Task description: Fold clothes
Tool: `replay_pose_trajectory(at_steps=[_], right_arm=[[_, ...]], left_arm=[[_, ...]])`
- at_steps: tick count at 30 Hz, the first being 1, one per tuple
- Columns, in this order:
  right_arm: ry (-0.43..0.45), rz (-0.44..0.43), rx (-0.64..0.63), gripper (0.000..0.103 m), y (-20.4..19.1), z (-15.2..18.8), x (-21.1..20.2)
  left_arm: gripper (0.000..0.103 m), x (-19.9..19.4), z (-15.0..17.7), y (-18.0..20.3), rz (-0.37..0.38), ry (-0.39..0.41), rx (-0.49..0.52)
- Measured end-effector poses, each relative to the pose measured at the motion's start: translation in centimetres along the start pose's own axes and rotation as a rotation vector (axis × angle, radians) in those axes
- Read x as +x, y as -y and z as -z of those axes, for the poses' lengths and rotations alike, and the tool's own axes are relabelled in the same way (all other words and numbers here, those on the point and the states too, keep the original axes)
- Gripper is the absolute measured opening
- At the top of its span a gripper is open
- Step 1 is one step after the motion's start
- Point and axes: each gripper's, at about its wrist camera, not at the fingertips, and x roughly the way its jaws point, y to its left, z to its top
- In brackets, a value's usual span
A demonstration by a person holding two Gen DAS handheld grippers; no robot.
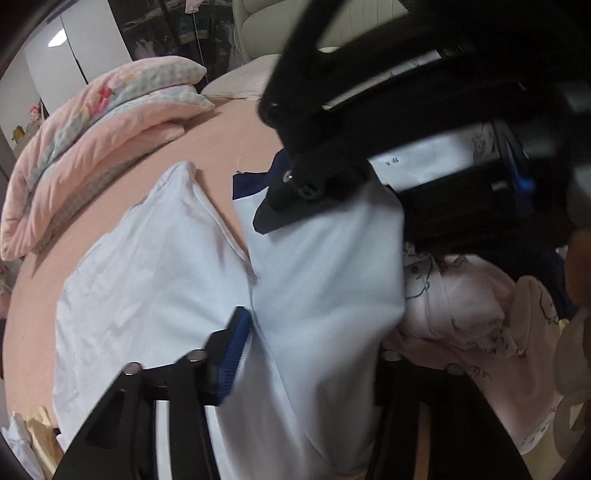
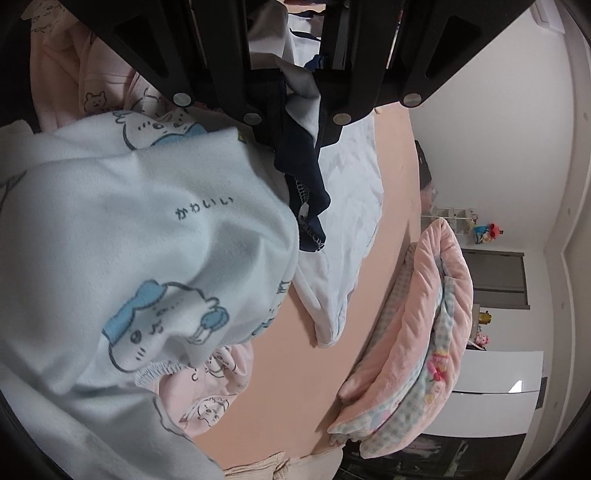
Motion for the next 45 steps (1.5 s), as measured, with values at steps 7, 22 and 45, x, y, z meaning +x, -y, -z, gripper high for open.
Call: replay_pose_trajectory(at_steps=[7, 22, 45], right_arm=[[0.007, 0.047, -0.026, 0.006, -0.5, 0.9, 0.3], [0.067, 0.233, -0.227, 0.006, -6.3, 2.0, 0.2], [0.000, 0.386, -0.383, 0.007, -11.1, 4.3, 7.0]], left_arm=[[0.010, 0.8, -0.8, -2.9, 0.065, -0.039, -0.121], [0.008, -0.3, -0.8, -7.5, 0.304, -0.039, -0.371], [0.008, -0.9, 3.6, -13.0, 0.377, -0.155, -0.703]])
